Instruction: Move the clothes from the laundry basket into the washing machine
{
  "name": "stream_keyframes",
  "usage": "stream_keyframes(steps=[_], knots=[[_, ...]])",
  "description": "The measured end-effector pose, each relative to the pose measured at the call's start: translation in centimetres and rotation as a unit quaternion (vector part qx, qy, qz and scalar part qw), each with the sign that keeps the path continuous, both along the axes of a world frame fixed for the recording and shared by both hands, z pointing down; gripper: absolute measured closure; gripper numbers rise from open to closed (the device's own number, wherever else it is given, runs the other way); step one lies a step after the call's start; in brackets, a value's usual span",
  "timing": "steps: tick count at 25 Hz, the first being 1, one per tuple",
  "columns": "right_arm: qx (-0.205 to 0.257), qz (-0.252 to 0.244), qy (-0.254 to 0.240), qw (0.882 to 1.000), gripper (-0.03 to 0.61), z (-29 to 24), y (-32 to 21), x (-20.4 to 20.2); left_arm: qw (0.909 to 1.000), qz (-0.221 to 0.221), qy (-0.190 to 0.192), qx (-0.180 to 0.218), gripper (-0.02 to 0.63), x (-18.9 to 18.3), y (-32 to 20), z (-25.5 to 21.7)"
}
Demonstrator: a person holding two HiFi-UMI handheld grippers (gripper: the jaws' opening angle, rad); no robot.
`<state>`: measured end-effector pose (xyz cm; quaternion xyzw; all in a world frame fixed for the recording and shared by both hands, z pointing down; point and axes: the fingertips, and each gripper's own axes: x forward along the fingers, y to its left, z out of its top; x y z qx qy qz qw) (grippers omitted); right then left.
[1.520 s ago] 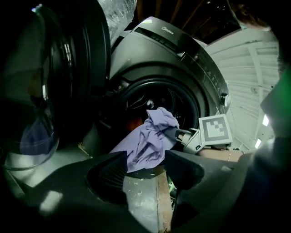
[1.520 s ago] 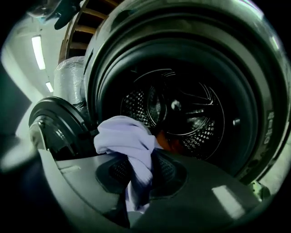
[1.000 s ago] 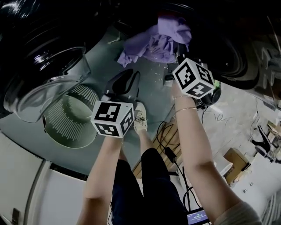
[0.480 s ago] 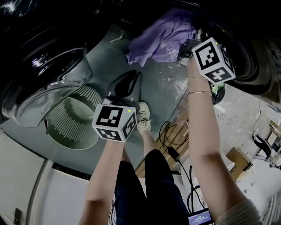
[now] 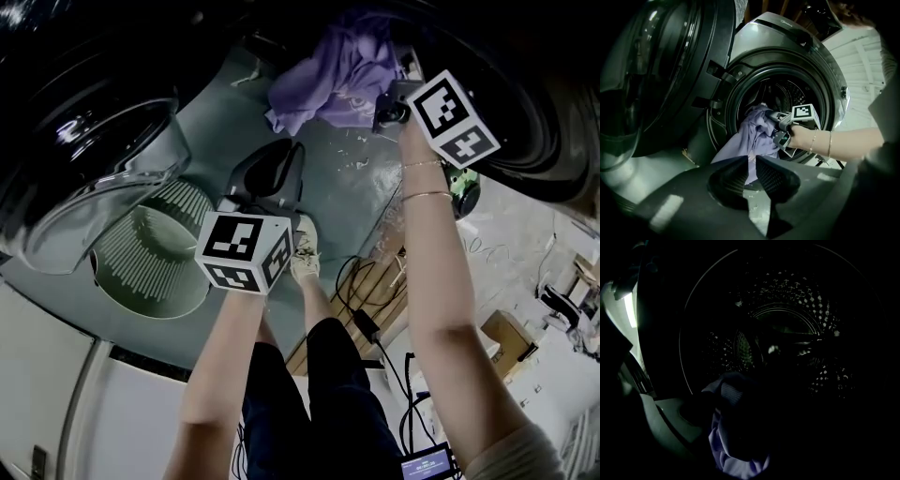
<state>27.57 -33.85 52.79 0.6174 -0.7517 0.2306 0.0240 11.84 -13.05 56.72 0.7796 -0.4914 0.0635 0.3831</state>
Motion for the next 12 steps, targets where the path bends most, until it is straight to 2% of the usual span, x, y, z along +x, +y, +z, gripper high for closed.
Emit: stream_keyframes(steps=[4, 8, 12], knots=[[-0.013, -0.01, -0.016, 1.0, 0.055, 0.3, 2.2, -0.7, 1.0, -0.004, -0.001, -0.005, 0.56, -0.2, 0.3, 0.2], [-0.031, -0.015, -0.02, 0.999, 0.054, 1.0, 5.9, -1.3, 1.0, -0.005, -0.002, -0.007, 0.56, -0.3, 0.8, 0.0], [-0.079, -0.01, -0.023, 0.997, 0.039, 4.0, 10.8, -1.9, 0.9999, -0.005, -0.003, -0.012, 0.56, -0.6, 1.7, 0.3]])
